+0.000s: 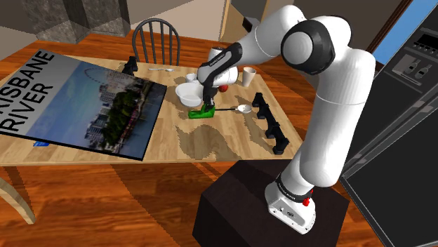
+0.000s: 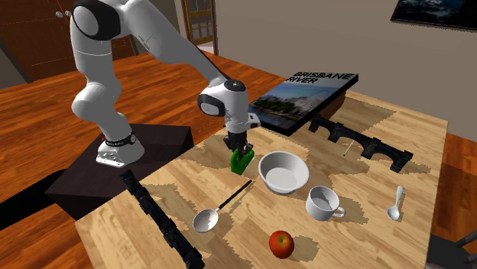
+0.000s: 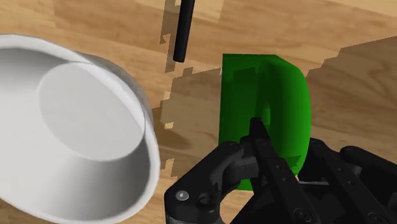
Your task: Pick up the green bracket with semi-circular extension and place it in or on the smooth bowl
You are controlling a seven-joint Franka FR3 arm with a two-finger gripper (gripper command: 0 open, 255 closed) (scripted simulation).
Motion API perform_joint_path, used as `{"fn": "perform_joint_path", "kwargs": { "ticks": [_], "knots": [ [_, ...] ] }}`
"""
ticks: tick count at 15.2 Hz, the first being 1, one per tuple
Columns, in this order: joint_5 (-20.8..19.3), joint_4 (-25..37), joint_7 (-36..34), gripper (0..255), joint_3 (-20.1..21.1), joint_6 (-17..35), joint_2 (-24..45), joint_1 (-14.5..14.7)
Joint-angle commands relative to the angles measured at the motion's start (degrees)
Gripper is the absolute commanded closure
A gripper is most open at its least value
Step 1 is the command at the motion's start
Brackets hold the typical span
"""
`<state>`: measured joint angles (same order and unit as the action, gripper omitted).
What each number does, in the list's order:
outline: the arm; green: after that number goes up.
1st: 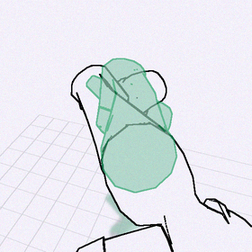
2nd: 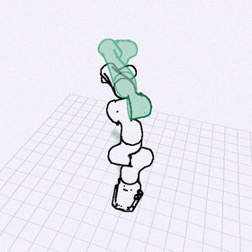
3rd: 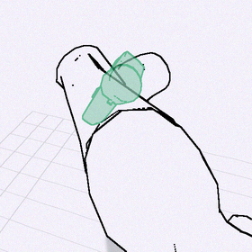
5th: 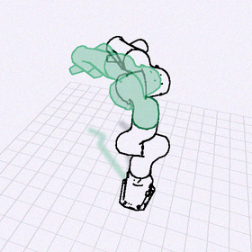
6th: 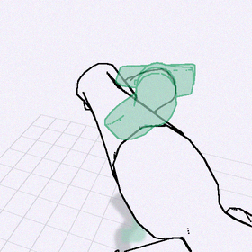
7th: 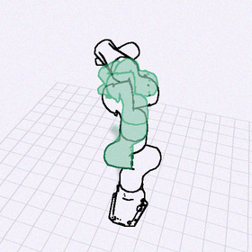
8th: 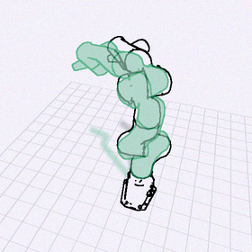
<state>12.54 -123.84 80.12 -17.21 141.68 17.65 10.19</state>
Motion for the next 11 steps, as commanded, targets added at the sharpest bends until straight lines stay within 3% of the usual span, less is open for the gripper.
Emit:
{"fn": "perform_joint_path", "kwargs": {
  "ticks": [1, 11],
  "knots": [
    [-0.69, 0.33, -0.43, 255, -0.36, -1.35, -1.08, 0.15],
    [-3.96, 1.88, -2.89, 255, -1.57, -7.9, -6.48, 1.0]
  ]
}}
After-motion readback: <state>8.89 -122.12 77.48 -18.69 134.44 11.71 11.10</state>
